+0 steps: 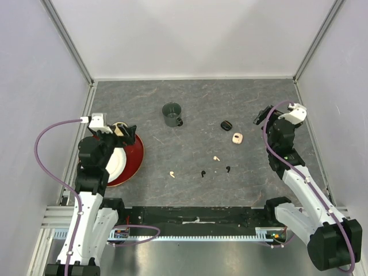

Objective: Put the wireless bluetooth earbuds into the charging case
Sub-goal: Pick up the charging case at the center of the board.

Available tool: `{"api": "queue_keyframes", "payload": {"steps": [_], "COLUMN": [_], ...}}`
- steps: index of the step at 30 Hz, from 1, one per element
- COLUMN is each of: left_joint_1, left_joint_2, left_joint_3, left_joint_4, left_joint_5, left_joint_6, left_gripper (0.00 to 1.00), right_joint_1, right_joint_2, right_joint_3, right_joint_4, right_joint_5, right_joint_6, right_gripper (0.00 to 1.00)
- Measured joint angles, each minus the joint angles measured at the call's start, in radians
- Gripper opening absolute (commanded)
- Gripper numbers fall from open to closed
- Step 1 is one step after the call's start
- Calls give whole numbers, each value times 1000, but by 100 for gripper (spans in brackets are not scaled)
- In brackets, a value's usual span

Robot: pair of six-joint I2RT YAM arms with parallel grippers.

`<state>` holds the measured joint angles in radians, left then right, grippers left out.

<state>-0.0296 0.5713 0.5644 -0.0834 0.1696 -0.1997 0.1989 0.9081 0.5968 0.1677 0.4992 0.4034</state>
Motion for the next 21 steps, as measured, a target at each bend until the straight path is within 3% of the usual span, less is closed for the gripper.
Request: {"api": "queue_keyframes", "payload": {"steps": [8,16,21], "left_joint_1": [0,0,-1], "left_joint_2": [41,90,93], "left_joint_3": [48,102,112], "left_joint_4": [-69,-261,-340], "left_joint_5": [-69,32,51], "left_joint_6": [-104,-164,-164], "left_gripper": [98,100,100], "right_joint_1": [1,1,4], "right_joint_2": [132,-2,43], "right_joint_3": [212,195,193], "right_joint_4": [-329,-441,-514], "right_joint_5": [-118,-264,-349], "right_joint_6": [174,178,140], "right_gripper": [98,98,97]}}
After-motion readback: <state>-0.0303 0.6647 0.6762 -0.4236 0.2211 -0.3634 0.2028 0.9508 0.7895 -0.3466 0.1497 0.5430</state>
